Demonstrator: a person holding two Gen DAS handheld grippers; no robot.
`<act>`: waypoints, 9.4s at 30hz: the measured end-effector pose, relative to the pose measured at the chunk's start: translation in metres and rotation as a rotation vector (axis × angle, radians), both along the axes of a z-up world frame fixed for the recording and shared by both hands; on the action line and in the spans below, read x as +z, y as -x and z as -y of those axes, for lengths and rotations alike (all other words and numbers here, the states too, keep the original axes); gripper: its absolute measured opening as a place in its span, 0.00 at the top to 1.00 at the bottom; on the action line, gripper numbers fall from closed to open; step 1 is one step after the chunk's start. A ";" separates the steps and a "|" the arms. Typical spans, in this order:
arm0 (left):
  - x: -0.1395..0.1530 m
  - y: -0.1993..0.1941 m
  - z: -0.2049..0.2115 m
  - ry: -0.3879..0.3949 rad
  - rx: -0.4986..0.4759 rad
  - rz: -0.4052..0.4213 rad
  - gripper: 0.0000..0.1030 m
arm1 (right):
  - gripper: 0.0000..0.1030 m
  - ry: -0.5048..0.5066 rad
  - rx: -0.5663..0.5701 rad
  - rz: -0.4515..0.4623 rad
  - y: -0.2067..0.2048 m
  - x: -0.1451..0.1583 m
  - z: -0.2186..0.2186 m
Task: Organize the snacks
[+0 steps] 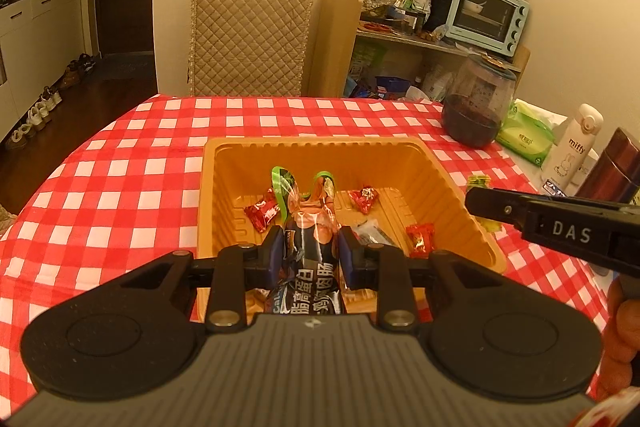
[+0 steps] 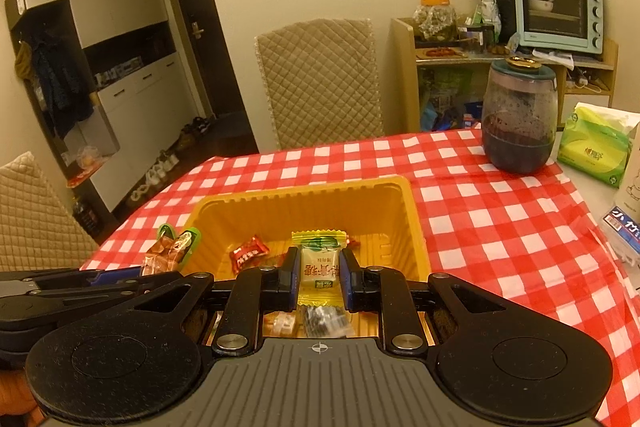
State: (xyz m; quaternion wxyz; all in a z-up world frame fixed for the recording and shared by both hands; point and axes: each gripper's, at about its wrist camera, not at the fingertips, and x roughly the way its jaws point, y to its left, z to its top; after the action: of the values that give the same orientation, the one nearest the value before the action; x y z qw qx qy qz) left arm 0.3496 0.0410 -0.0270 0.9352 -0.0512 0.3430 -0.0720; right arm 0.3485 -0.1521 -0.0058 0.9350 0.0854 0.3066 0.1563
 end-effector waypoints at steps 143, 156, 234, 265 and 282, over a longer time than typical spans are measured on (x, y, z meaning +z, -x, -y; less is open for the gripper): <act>0.070 0.185 0.000 -0.065 0.148 0.024 0.00 | 0.30 0.045 -0.074 -0.031 0.177 0.045 0.030; 0.113 0.278 0.014 -0.054 0.186 0.066 0.00 | 0.16 0.048 -0.063 -0.006 0.268 0.090 0.035; 0.134 0.367 0.033 -0.056 0.183 0.085 0.00 | 0.15 0.077 -0.068 0.040 0.370 0.117 0.045; 0.129 0.368 0.038 -0.053 0.180 0.080 0.00 | 0.15 0.072 -0.070 0.035 0.369 0.110 0.047; 0.124 0.369 0.043 -0.053 0.181 0.076 0.00 | 0.15 0.068 -0.072 0.032 0.371 0.105 0.047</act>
State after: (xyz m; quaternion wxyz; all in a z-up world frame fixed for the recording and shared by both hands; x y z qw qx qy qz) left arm -0.0198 -0.0017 0.0965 0.9512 -0.0545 0.3029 0.0198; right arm -0.0225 -0.1992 0.0995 0.9472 0.0622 0.2934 0.1133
